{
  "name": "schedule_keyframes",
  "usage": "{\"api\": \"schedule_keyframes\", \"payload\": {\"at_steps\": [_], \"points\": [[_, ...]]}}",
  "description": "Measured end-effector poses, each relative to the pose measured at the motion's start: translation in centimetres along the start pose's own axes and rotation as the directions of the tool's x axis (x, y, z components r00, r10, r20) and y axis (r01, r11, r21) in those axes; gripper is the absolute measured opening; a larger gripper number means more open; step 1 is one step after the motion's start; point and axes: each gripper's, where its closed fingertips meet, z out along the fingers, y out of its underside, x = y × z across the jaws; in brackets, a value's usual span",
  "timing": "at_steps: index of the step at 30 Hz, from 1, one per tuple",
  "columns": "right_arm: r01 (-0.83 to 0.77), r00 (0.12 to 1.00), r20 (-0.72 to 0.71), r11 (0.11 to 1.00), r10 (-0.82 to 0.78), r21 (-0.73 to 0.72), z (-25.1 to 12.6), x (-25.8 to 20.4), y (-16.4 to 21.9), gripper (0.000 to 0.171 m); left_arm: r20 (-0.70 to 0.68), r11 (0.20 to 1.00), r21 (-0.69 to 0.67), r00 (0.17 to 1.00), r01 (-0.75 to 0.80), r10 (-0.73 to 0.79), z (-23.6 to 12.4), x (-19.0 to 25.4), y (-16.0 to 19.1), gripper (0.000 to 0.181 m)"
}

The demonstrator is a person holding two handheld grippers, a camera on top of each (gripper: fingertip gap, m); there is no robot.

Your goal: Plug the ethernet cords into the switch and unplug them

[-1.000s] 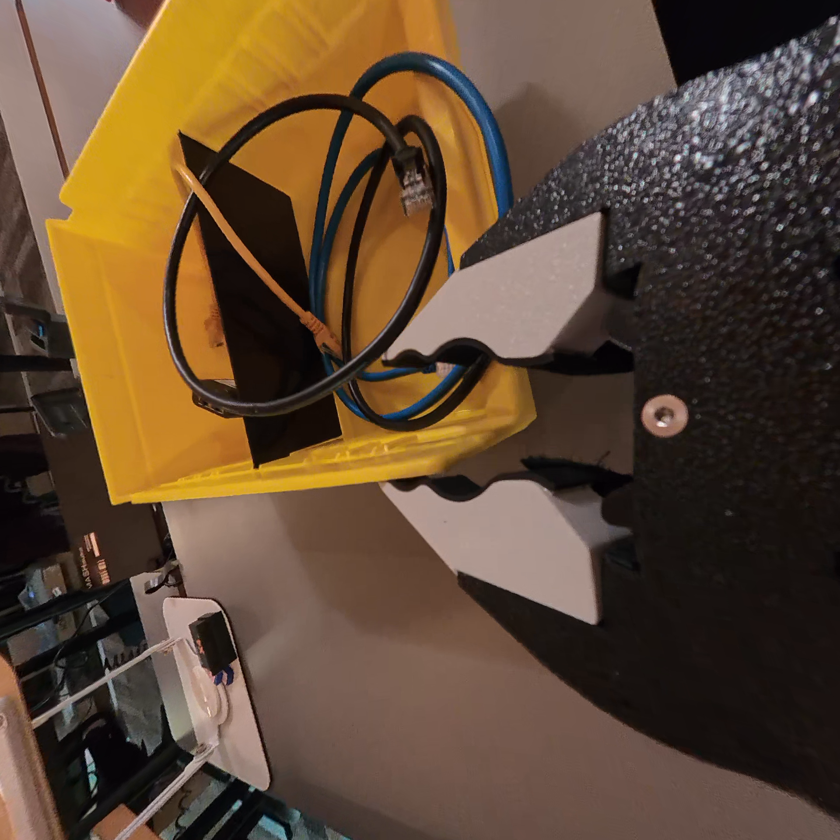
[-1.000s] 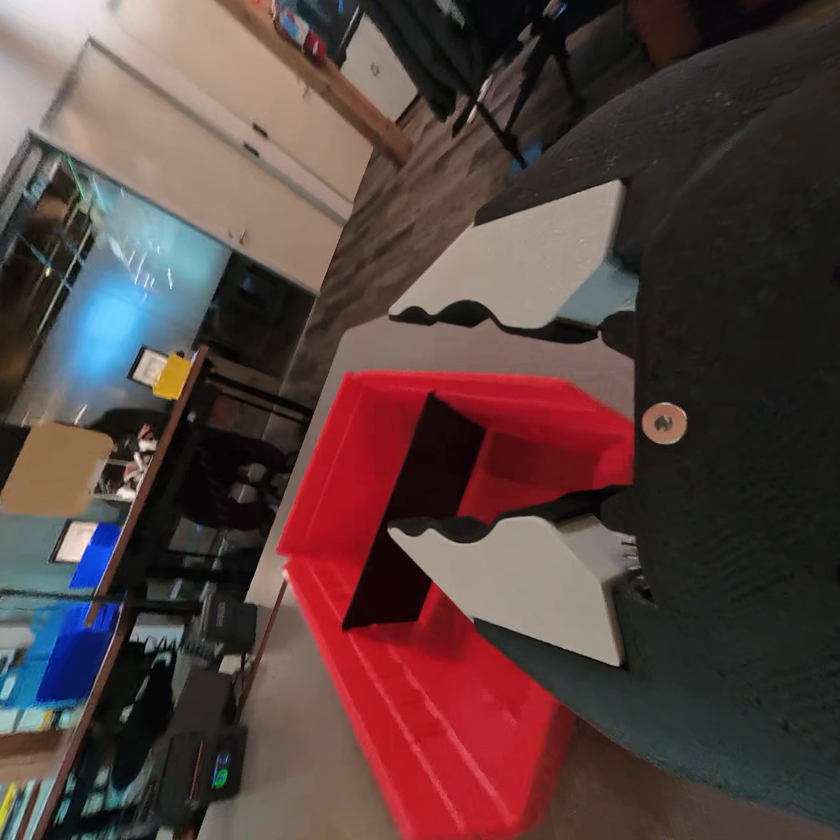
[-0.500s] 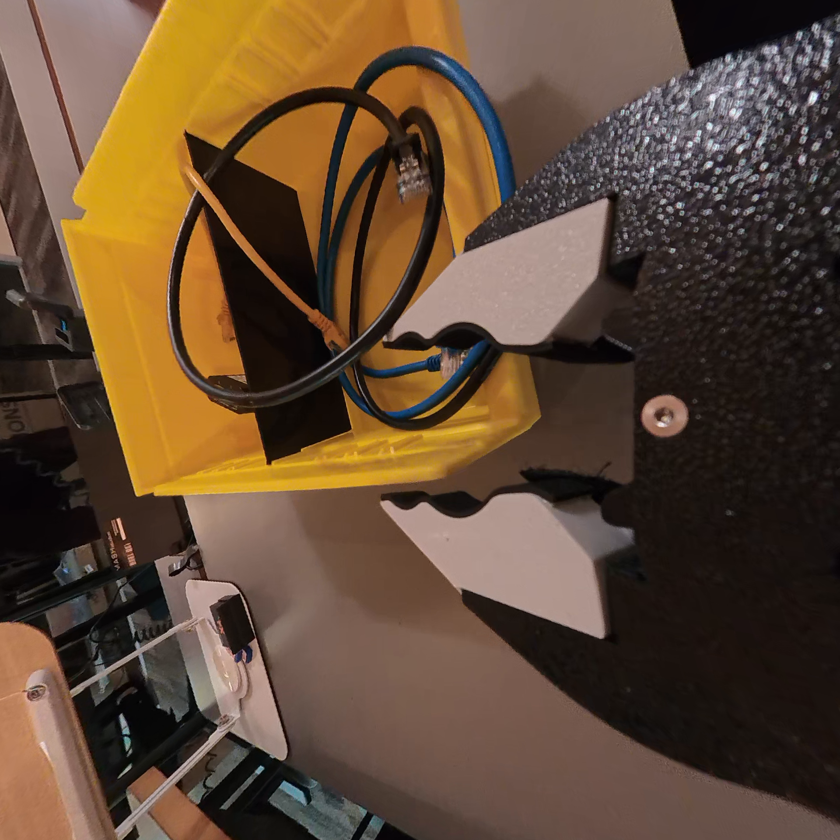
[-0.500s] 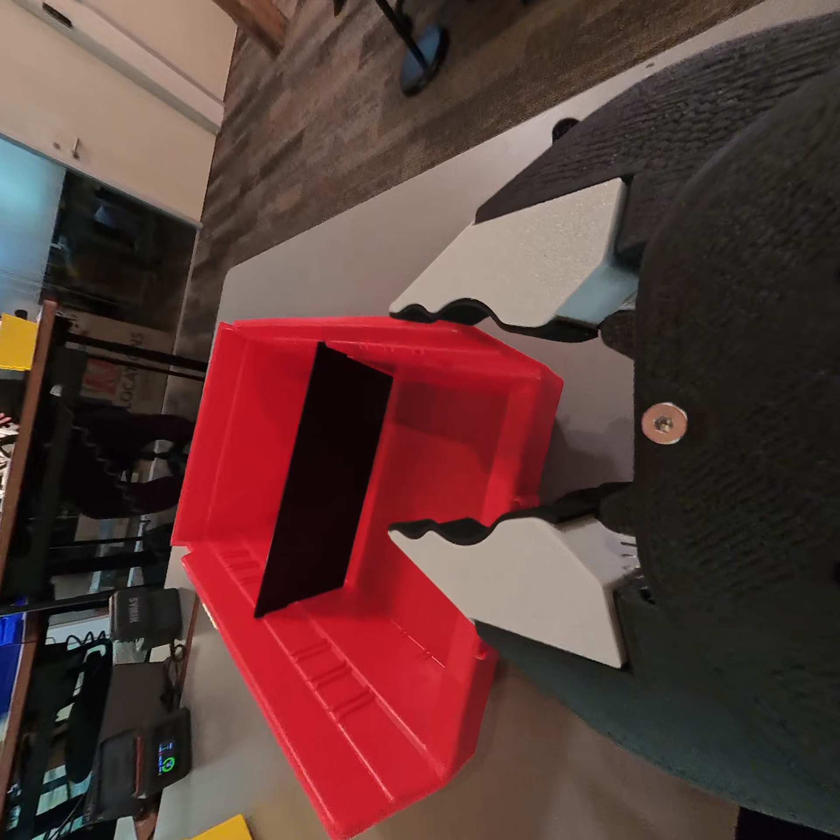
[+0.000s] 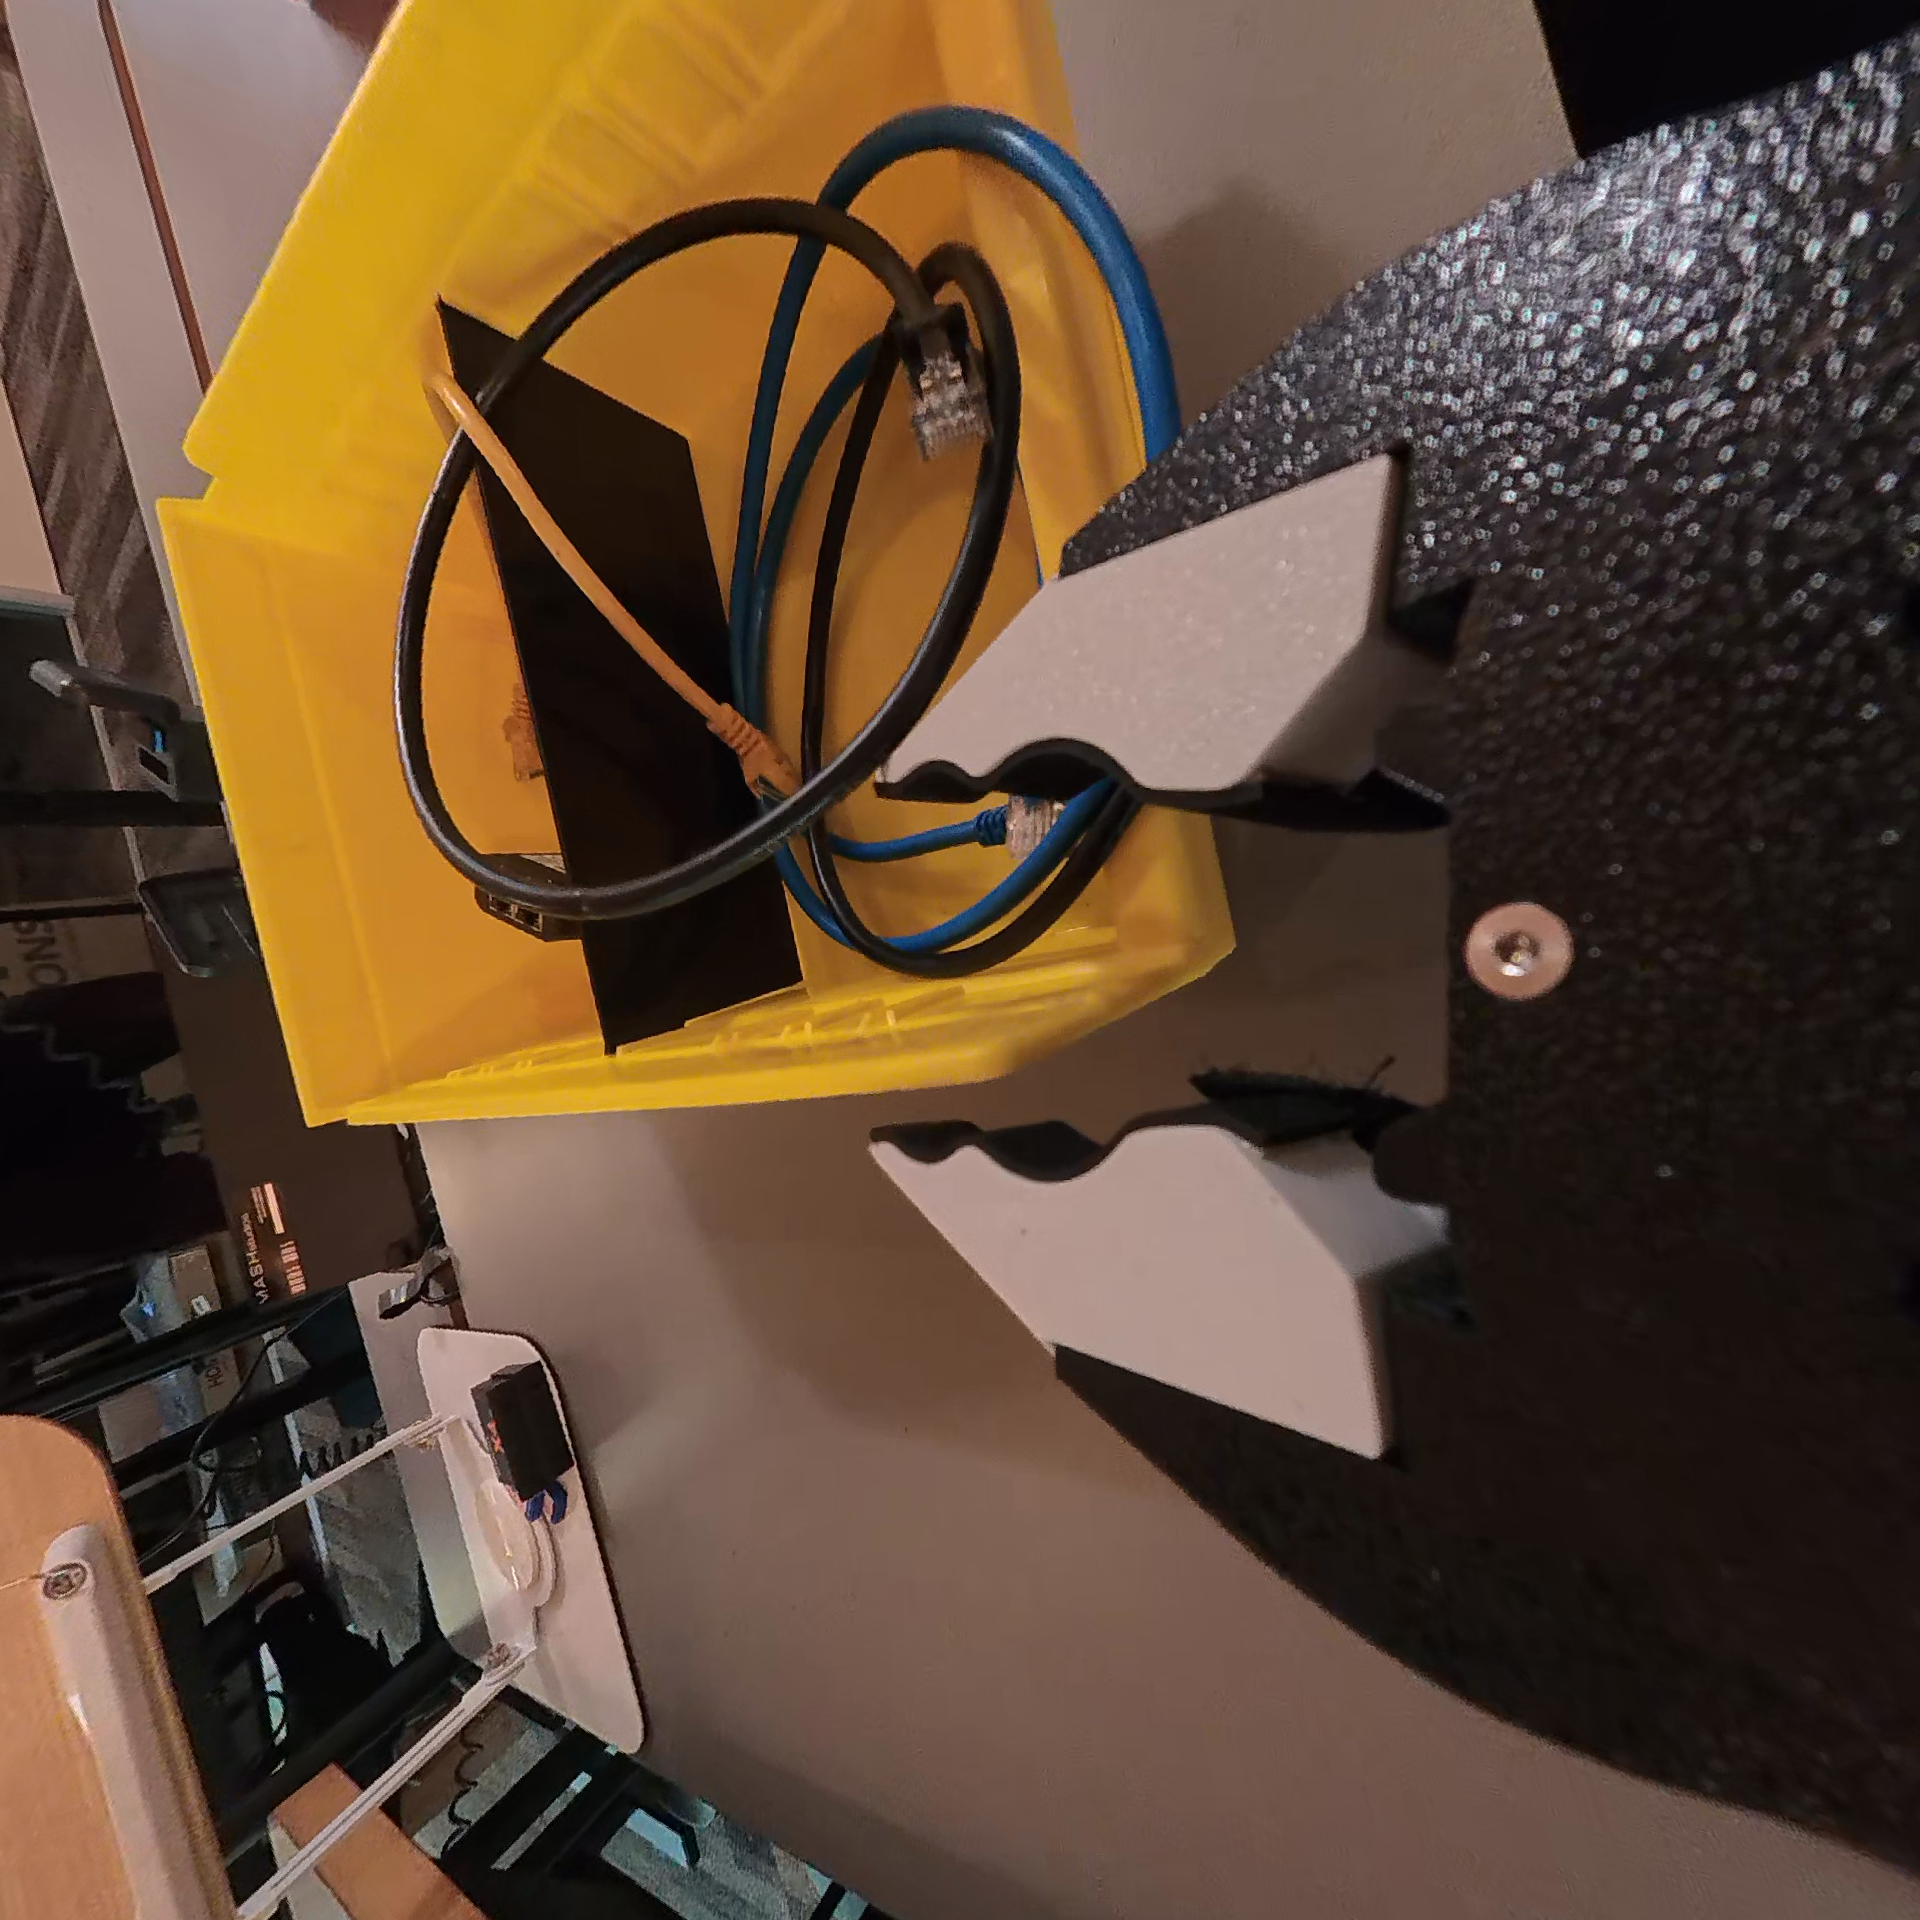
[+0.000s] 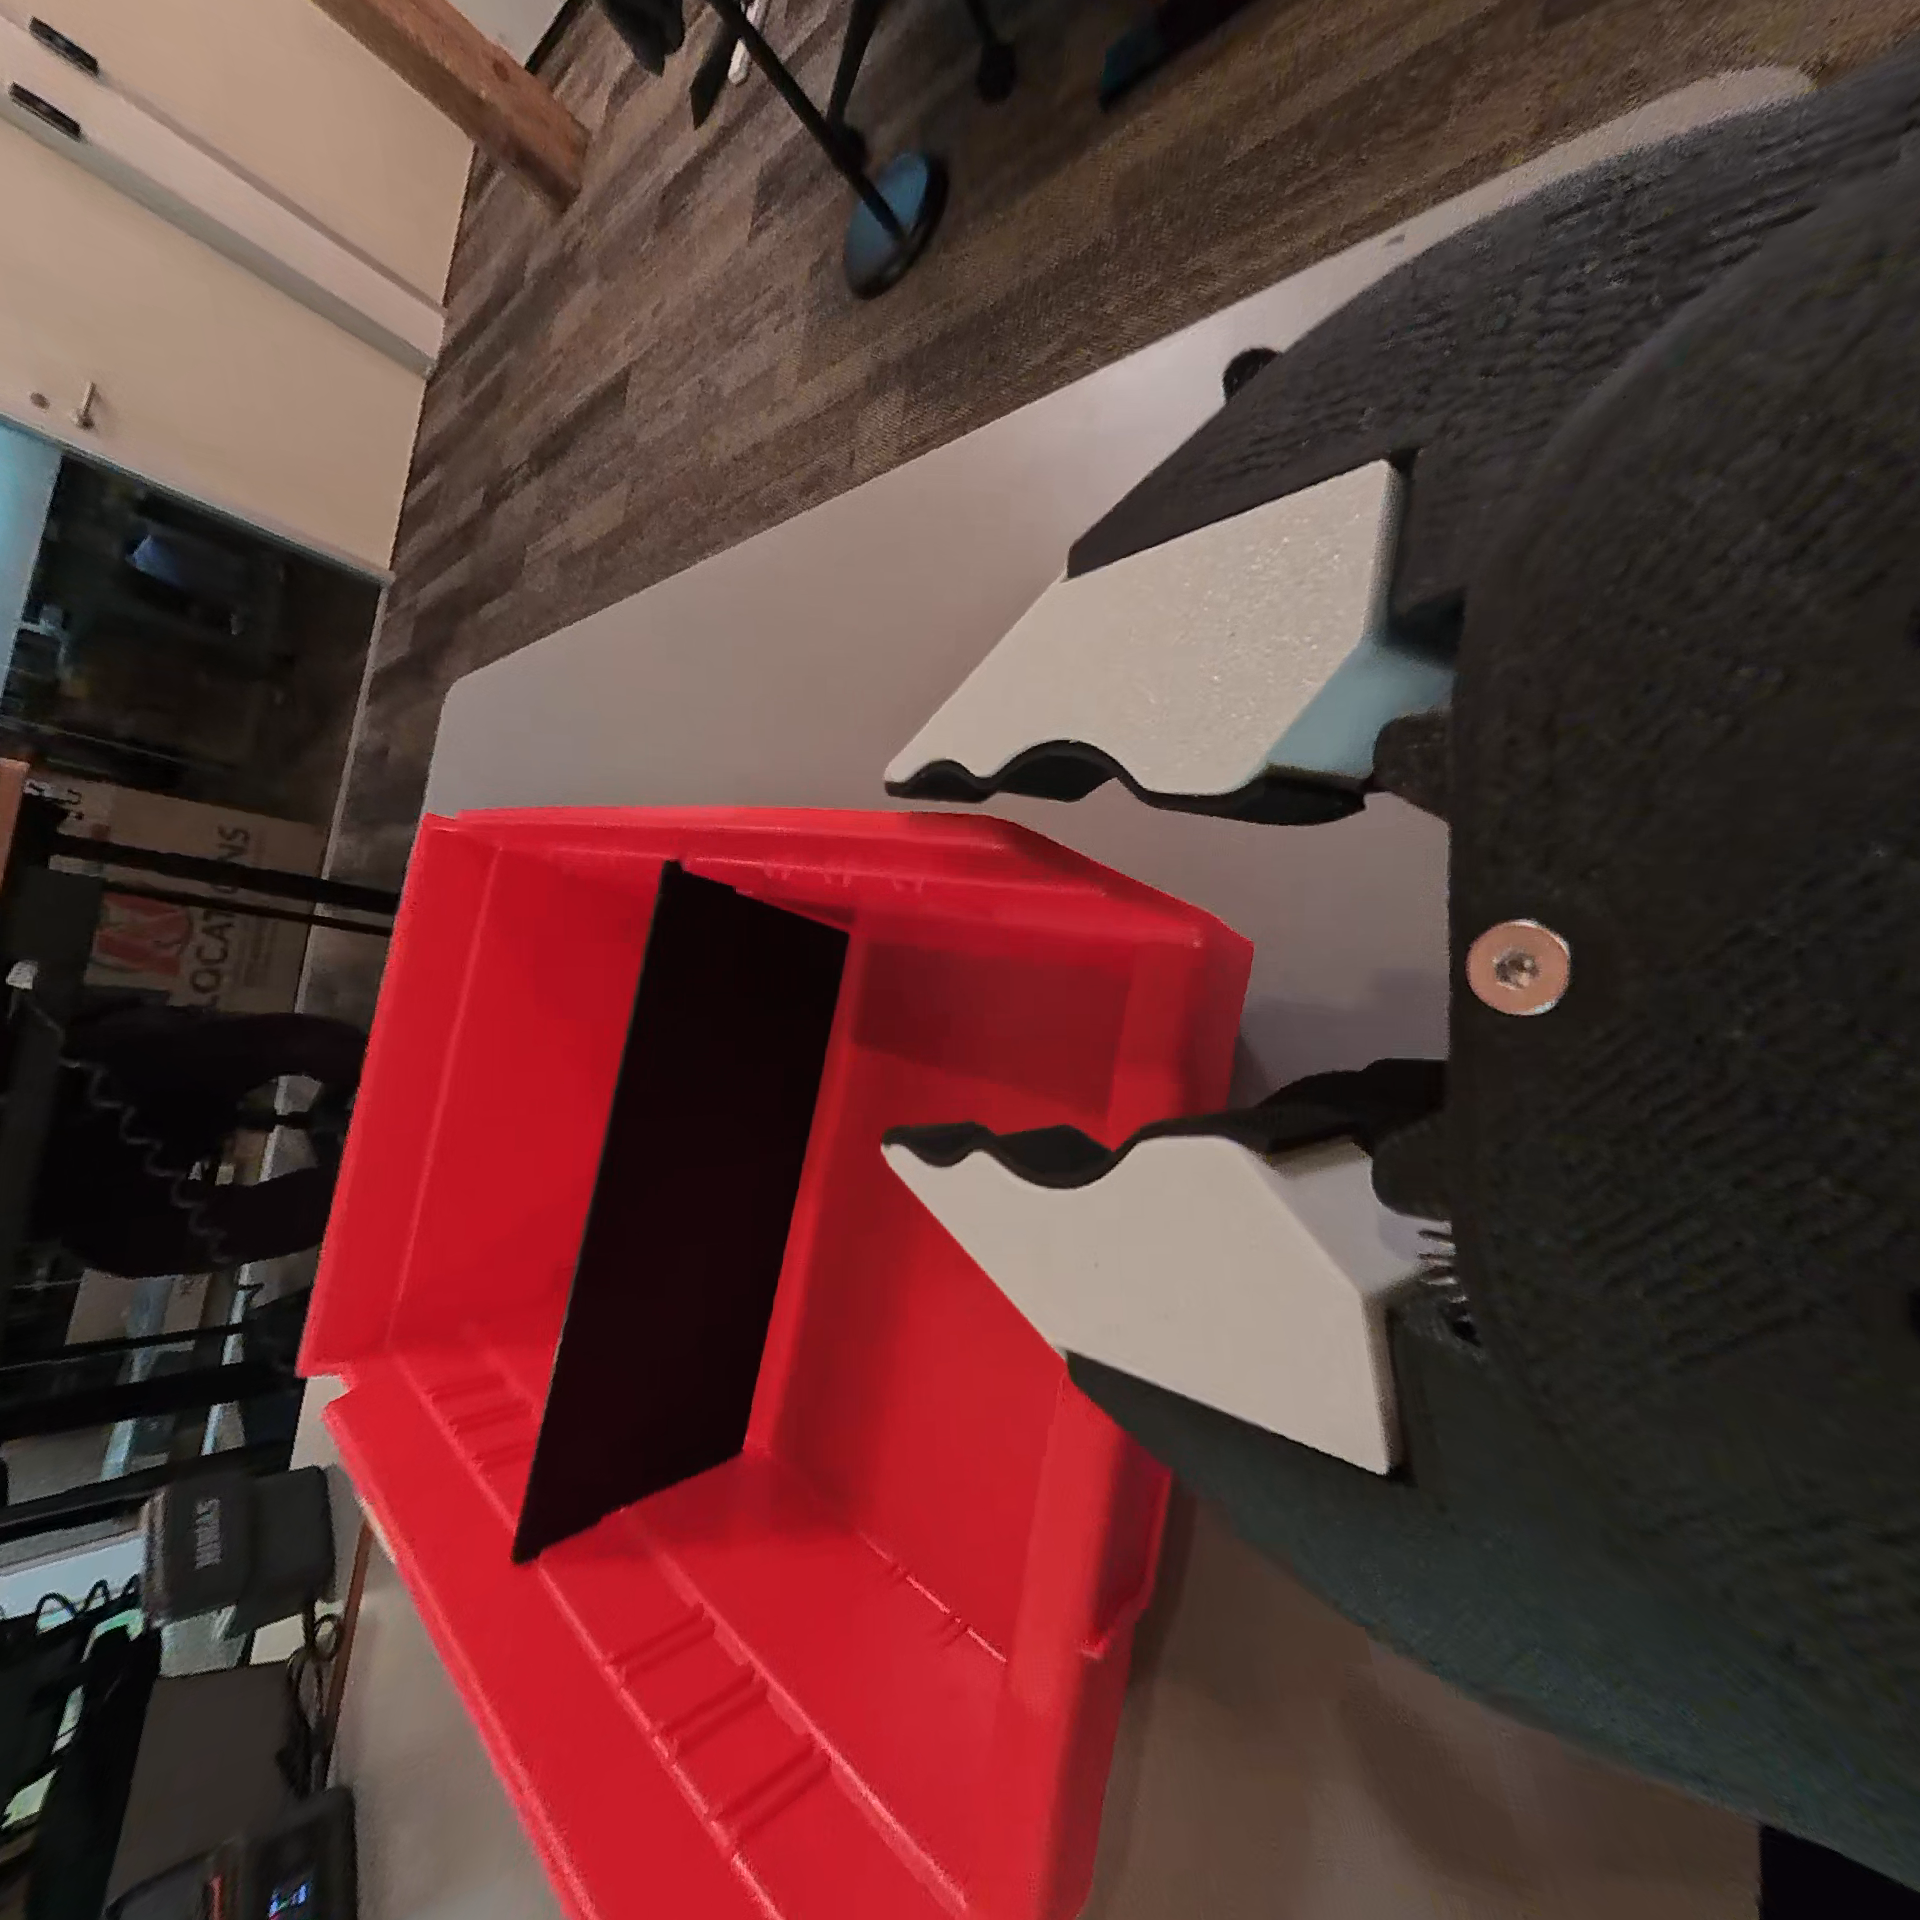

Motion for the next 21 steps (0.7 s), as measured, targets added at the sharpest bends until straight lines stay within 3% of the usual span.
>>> {"api": "schedule_keyframes", "payload": {"at_steps": [8, 17, 21], "points": [[0.001, 0.999, -0.033, 1.000, -0.002, -0.010, 0.1, 1.2, 0.5, 0.027, 0.018, 1.000, -0.009, 1.000, -0.024, 0.024, 0.0, -0.1, 0.1, 0.044], [0.028, 0.998, -0.062, 1.000, -0.029, -0.003, 0.0, 1.9, 0.5, 0.006, 0.038, 1.000, -0.006, 0.999, -0.013, 0.013, 0.0, -0.6, 0.2, 0.032], [0.028, 0.998, -0.052, 1.000, -0.028, -0.003, 0.0, 1.9, 0.5, 0.006, 0.041, 1.000, -0.006, 0.999, -0.007, 0.007, -0.1, -0.8, 0.2, 0.027]]}}
